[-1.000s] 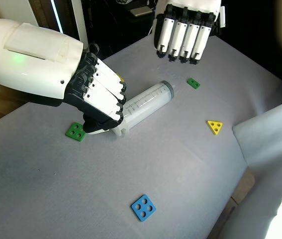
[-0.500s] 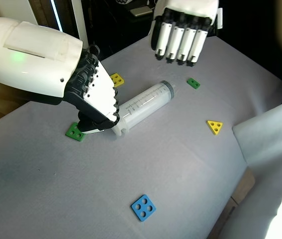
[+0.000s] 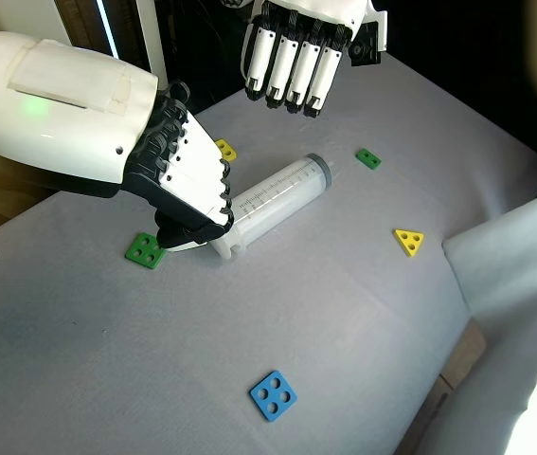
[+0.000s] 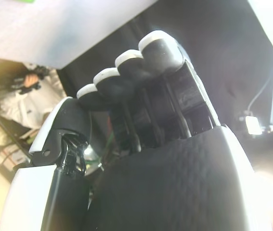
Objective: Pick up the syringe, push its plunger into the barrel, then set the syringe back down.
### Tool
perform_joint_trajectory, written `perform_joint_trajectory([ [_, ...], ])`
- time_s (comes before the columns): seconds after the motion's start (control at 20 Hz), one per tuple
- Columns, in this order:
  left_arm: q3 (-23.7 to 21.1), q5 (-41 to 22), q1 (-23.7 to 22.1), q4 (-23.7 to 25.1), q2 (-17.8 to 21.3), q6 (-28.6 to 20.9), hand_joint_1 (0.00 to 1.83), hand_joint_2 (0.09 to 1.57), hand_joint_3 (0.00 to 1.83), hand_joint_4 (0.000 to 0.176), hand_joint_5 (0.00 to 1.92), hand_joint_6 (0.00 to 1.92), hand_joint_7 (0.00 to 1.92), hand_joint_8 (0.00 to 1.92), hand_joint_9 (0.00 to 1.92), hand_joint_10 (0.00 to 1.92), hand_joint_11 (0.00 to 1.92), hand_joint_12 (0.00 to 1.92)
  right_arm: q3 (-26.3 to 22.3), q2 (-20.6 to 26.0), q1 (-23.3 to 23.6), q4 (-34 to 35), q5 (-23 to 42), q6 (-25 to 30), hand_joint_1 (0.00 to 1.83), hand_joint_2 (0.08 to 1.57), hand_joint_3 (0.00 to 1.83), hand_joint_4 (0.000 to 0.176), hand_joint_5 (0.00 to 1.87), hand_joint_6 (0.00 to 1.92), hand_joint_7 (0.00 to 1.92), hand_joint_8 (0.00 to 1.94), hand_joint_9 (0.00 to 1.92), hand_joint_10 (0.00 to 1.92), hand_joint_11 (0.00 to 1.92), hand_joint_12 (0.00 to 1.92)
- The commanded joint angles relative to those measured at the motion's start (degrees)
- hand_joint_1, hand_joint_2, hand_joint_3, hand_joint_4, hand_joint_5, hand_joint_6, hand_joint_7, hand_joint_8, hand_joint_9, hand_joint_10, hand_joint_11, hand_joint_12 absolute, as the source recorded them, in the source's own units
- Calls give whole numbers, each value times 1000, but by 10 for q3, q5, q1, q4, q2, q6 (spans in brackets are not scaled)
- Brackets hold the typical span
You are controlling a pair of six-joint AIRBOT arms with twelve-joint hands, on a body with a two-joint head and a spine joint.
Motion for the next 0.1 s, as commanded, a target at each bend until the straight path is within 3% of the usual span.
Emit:
perform_joint_trajectory([
  [0.0,2,-45,-5,-11,3,2,366,1571,75,0,678,1921,730,1921,655,1921,672,1921,-2,2,6,21,30,-2,357,1523,0,0,709,1921,731,1941,615,1921,519,1921],
  [0.05,4,-47,-5,-11,2,2,364,1571,81,0,676,1921,733,1921,653,1921,661,1921,-2,2,6,21,31,-2,382,1516,0,0,709,1921,735,1941,617,1921,526,1921],
])
